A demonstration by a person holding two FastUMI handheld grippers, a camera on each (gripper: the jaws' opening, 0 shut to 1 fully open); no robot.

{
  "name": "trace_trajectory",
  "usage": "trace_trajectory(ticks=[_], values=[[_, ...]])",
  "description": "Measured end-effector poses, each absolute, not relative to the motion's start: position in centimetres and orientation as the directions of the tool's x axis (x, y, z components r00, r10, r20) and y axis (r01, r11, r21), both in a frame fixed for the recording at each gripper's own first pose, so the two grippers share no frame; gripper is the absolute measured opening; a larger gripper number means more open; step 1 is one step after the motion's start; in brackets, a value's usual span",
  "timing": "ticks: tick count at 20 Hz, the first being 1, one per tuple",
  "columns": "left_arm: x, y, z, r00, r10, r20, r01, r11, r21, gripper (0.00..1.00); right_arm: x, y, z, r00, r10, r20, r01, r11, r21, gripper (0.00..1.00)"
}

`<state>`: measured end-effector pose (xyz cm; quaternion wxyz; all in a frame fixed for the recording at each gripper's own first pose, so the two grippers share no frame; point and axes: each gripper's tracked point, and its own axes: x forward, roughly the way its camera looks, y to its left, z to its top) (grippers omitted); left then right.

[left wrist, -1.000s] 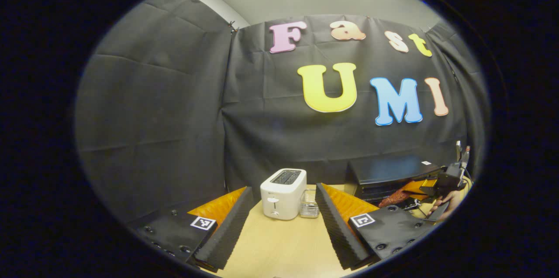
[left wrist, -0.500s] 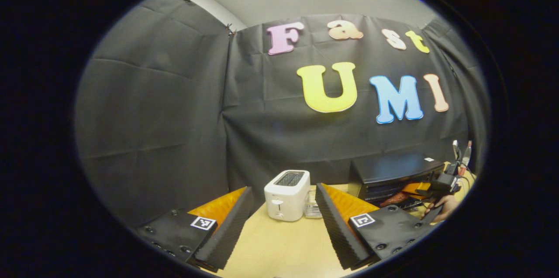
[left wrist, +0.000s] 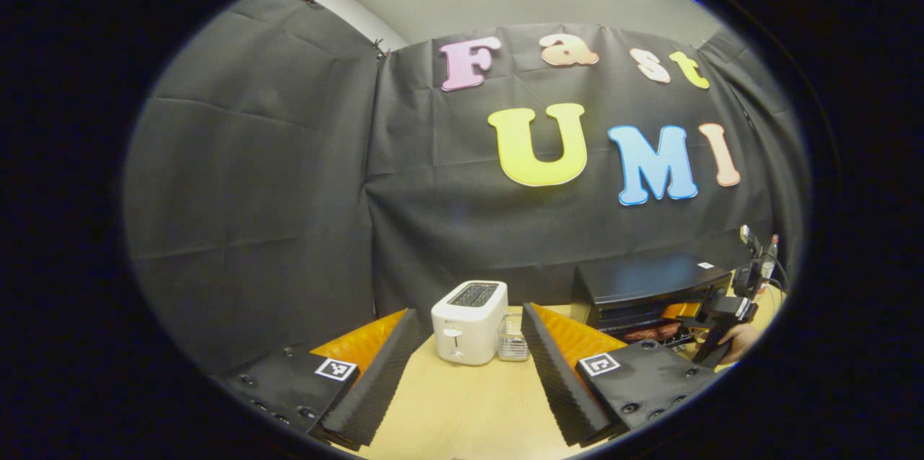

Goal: Open the electric oven with the left hand, put the food in, and close the electric oven.

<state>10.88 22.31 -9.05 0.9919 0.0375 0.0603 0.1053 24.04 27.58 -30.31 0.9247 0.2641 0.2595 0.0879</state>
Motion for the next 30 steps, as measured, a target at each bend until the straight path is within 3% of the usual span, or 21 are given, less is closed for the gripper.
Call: trace_trajectory(ticks=[2,3,5,7,11,13,15,22,24,25,26,28,30], values=[[10.9,21.2,-9.2,0.973,0.2,-0.114,-0.191,0.978,0.084,0.91,23.3,27.1,-29.1,0.853,0.307,-0.422,-0.056,0.858,0.511,0.98],[10.9,20.5,-9.2,0.975,0.191,-0.114,-0.182,0.98,0.083,0.96,22.7,26.8,-28.5,0.852,0.315,-0.418,-0.074,0.863,0.5,0.98],[10.9,18.7,-9.4,0.979,0.166,-0.118,-0.158,0.984,0.077,0.91,21.4,26.3,-27.0,0.852,0.334,-0.402,-0.118,0.872,0.474,0.98],[10.9,17.0,-9.6,0.983,0.14,-0.123,-0.132,0.989,0.07,0.96,20.0,25.5,-25.3,0.858,0.344,-0.381,-0.163,0.886,0.434,0.98],[10.8,13.1,-11.2,0.984,0.083,-0.157,-0.075,0.996,0.057,0.94,17.1,23.5,-21.3,0.873,0.363,-0.327,-0.235,0.899,0.371,0.98],[10.7,11.2,-11.9,0.984,0.06,-0.168,-0.052,0.997,0.051,1.0,15.9,22.1,-19.7,0.881,0.361,-0.306,-0.26,0.909,0.326,0.98],[10.5,9.3,-12.7,0.982,0.034,-0.186,-0.026,0.999,0.044,0.96,14.5,20.3,-18.3,0.89,0.349,-0.293,-0.268,0.921,0.283,0.98],[10.4,3.5,-17.0,0.964,-0.063,-0.26,0.068,0.998,0.01,1.0,9.8,13.6,-14.0,0.939,0.252,-0.235,-0.208,0.958,0.198,0.98],[10.4,1.9,-19.0,0.948,-0.097,-0.303,0.1,0.995,-0.004,0.96,8.5,11.8,-13.1,0.952,0.215,-0.217,-0.182,0.97,0.164,0.98],[10.4,1.2,-19.9,0.939,-0.113,-0.324,0.116,0.993,-0.011,1.0,7.8,10.9,-12.7,0.958,0.199,-0.209,-0.169,0.974,0.151,0.98],[10.6,0.4,-21.0,0.928,-0.132,-0.347,0.134,0.991,-0.019,0.91,7.2,10.2,-12.6,0.961,0.181,-0.208,-0.154,0.978,0.139,0.98],[10.7,-1.4,-23.2,0.903,-0.177,-0.392,0.176,0.984,-0.038,1.0,6.4,8.9,-12.5,0.965,0.149,-0.214,-0.124,0.984,0.127,0.98],[10.6,-3.2,-26.0,0.861,-0.216,-0.46,0.213,0.975,-0.06,0.96,5.8,7.7,-12.1,0.969,0.117,-0.217,-0.092,0.988,0.123,0.98]])
